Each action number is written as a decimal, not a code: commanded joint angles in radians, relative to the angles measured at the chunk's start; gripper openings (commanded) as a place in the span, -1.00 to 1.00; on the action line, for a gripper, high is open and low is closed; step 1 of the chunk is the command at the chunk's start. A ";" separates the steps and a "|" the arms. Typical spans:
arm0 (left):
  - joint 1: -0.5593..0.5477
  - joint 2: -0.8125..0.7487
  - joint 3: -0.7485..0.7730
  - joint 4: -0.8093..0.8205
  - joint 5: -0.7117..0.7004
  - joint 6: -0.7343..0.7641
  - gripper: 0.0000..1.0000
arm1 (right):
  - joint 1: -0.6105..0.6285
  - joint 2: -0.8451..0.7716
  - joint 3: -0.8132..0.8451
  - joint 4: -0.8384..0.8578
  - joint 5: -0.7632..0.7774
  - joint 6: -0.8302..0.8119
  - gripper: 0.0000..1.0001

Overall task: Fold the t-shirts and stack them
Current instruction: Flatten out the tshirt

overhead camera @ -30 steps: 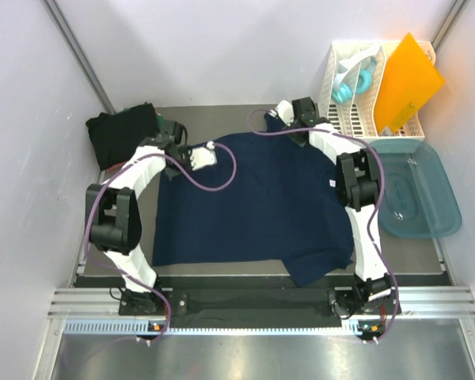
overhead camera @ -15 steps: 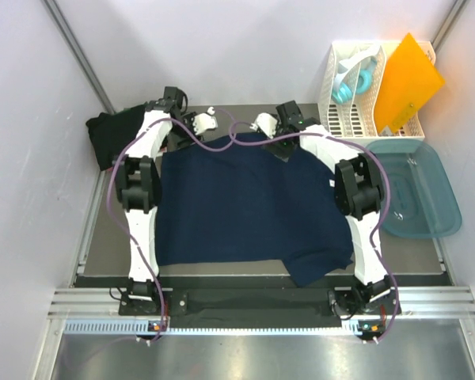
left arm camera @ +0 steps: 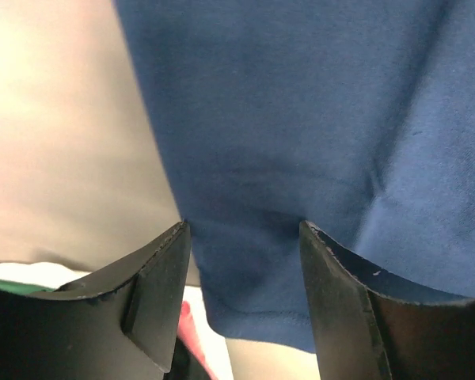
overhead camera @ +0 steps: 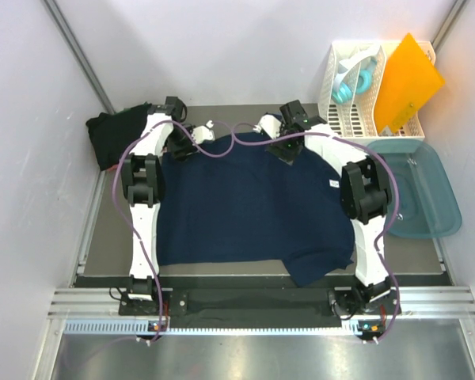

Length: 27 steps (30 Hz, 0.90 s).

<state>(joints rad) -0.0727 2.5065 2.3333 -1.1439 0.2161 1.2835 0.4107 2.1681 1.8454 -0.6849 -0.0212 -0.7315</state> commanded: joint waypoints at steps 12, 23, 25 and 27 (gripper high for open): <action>0.017 0.075 -0.026 0.047 -0.021 -0.025 -1.00 | 0.051 -0.110 -0.014 -0.034 -0.033 0.017 0.43; 0.017 -0.124 -0.206 0.239 -0.021 -0.127 -1.00 | 0.065 0.079 -0.012 -0.110 -0.028 -0.040 0.14; 0.017 -0.149 -0.233 0.250 -0.015 -0.128 -1.00 | 0.065 0.105 0.003 -0.111 -0.023 -0.039 -0.06; 0.017 -0.175 -0.242 0.251 -0.012 -0.128 -1.00 | 0.063 0.119 0.015 -0.116 -0.025 -0.039 -0.49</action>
<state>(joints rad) -0.0704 2.4126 2.1277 -0.9627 0.2016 1.1748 0.4610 2.2456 1.8248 -0.7807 -0.0467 -0.7601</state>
